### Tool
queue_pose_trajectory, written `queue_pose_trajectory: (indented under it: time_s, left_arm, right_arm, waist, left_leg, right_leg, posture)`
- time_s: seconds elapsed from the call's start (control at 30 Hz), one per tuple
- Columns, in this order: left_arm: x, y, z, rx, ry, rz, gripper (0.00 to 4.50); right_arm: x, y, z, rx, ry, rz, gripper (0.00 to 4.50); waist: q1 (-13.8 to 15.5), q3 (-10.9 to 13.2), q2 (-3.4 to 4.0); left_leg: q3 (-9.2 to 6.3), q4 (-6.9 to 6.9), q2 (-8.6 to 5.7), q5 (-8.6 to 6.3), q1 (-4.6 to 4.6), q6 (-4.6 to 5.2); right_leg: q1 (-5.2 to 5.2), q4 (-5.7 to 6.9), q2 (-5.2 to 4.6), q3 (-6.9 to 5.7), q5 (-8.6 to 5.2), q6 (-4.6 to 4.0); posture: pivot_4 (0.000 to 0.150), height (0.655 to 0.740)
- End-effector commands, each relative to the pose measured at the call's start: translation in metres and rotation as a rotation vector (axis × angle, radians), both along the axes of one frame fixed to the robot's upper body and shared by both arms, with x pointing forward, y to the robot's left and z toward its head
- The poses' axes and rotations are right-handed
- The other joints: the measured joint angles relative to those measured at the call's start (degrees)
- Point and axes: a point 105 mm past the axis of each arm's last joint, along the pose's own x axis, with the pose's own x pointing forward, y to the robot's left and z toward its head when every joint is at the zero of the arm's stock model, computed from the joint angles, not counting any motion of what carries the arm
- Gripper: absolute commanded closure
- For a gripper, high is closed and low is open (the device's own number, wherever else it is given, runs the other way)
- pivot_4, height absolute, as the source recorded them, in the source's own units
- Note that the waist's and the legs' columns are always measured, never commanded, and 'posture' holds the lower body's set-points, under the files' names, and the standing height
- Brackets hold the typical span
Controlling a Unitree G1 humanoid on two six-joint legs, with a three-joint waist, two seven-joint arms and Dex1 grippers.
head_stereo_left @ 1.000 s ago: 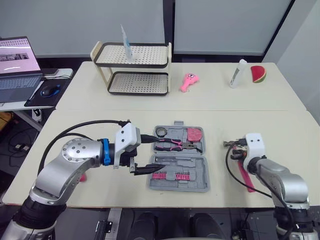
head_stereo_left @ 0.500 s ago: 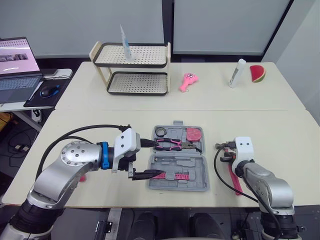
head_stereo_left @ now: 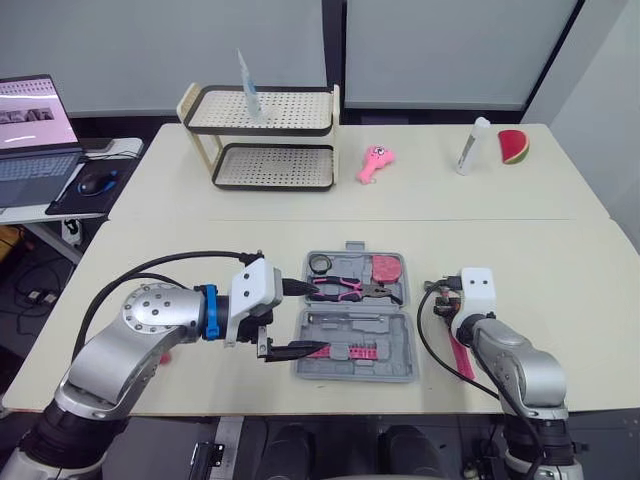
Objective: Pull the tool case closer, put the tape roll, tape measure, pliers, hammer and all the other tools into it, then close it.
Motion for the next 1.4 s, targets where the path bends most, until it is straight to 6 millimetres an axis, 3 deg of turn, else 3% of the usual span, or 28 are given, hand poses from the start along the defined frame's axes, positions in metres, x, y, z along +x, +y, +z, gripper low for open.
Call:
queue_pose_trajectory:
  time_s: [0.03, 0.23, 0.3, 0.37, 0.4, 0.5, 0.63, 0.8, 1.03, 1.4]
  left_arm:
    - [-0.003, -0.001, 0.006, 0.000, -0.042, -0.016, 0.00]
    - [-0.003, 0.001, 0.005, 0.003, -0.046, -0.008, 0.00]
    - [-0.004, 0.002, 0.004, 0.004, -0.046, -0.005, 0.00]
    - [-0.004, 0.003, 0.003, 0.004, -0.046, -0.004, 0.00]
    - [-0.004, 0.002, 0.004, 0.000, -0.047, -0.005, 0.00]
    - [-0.004, 0.001, 0.007, -0.014, -0.050, -0.010, 0.00]
    - [-0.005, -0.002, 0.009, -0.026, -0.050, -0.018, 0.00]
    - [-0.004, -0.006, 0.009, -0.034, -0.054, -0.021, 0.00]
    - [-0.005, -0.013, 0.009, -0.049, -0.056, -0.016, 0.00]
    - [-0.011, -0.015, 0.007, -0.052, -0.059, 0.028, 0.00]
  right_arm:
    - [-0.006, -0.002, 0.024, 0.047, -0.054, 0.019, 2.17]
    - [-0.022, -0.002, 0.044, 0.018, -0.017, 0.192, 1.08]
    - [-0.028, 0.006, 0.054, -0.065, -0.015, 0.379, 0.52]
    - [-0.031, 0.012, 0.064, -0.243, -0.027, 0.614, 0.52]
    - [-0.030, 0.016, 0.070, -0.419, -0.060, 0.812, 0.52]
    - [-0.033, 0.012, 0.070, -0.749, -0.027, 1.202, 0.52]
    - [-0.023, -0.004, 0.073, -1.083, 0.029, 1.524, 0.52]
    - [-0.010, -0.008, 0.065, -1.380, 0.098, 1.864, 0.52]
    - [0.008, -0.004, 0.043, -1.588, 0.131, 2.135, 0.52]
    - [0.034, -0.004, 0.031, -1.675, 0.155, 2.257, 0.52]
  waist:
    - [0.00, 0.00, 0.00]
    - [0.00, 0.01, 0.01]
    - [0.00, 0.04, 0.06]
    - [0.00, 0.11, 0.16]
    - [0.01, 0.12, 0.16]
    - [-0.10, 0.20, 0.22]
    - [-0.15, 0.23, 0.18]
    - [-0.12, 0.24, 0.16]
    - [-0.03, 0.25, 0.14]
    - [-0.12, 0.25, 0.15]
  left_leg:
    - [0.00, 0.00, 0.00, 0.00, 0.00, 0.00]
    - [0.00, 0.00, 0.00, 0.00, 0.00, 0.01]
    - [-0.02, 0.01, 0.00, 0.00, 0.00, 0.01]
    - [0.03, 0.02, -0.03, 0.00, -0.01, 0.02]
    - [0.05, 0.03, -0.04, 0.00, -0.02, 0.03]
    - [0.04, 0.04, -0.01, 0.00, 0.01, 0.04]
    - [-0.01, 0.01, 0.11, 0.00, 0.02, 0.03]
    - [0.05, 0.12, 0.05, 0.02, -0.08, -0.01]
    - [0.06, 0.15, 0.05, 0.16, -0.09, -0.25]
    - [0.04, 0.16, 0.06, 0.19, -0.06, -0.30]
  right_leg:
    - [0.00, 0.00, 0.00, 0.00, 0.00, 0.00]
    - [0.00, -0.01, 0.00, 0.00, 0.00, 0.00]
    - [0.01, -0.01, 0.01, -0.02, 0.00, 0.00]
    - [0.01, -0.03, -0.01, 0.02, 0.00, 0.00]
    - [0.02, -0.07, -0.02, 0.03, 0.00, 0.00]
    - [0.07, -0.15, -0.01, -0.03, -0.01, 0.02]
    - [0.17, -0.26, 0.07, -0.14, -0.01, 0.01]
    - [0.10, -0.28, -0.03, -0.11, -0.01, 0.01]
    - [0.09, -0.24, -0.04, -0.12, 0.00, 0.01]
    - [0.06, -0.15, -0.03, -0.11, 0.00, 0.00]
  posture:
    - [0.150, 0.7290]
    - [0.150, 0.7290]
    - [0.150, 0.7290]
    - [0.150, 0.7290]
    - [0.150, 0.7290]
    - [0.150, 0.7290]
    - [0.150, 0.7290]
    - [0.150, 0.7290]
    - [0.150, 0.7290]
    - [0.150, 0.7290]
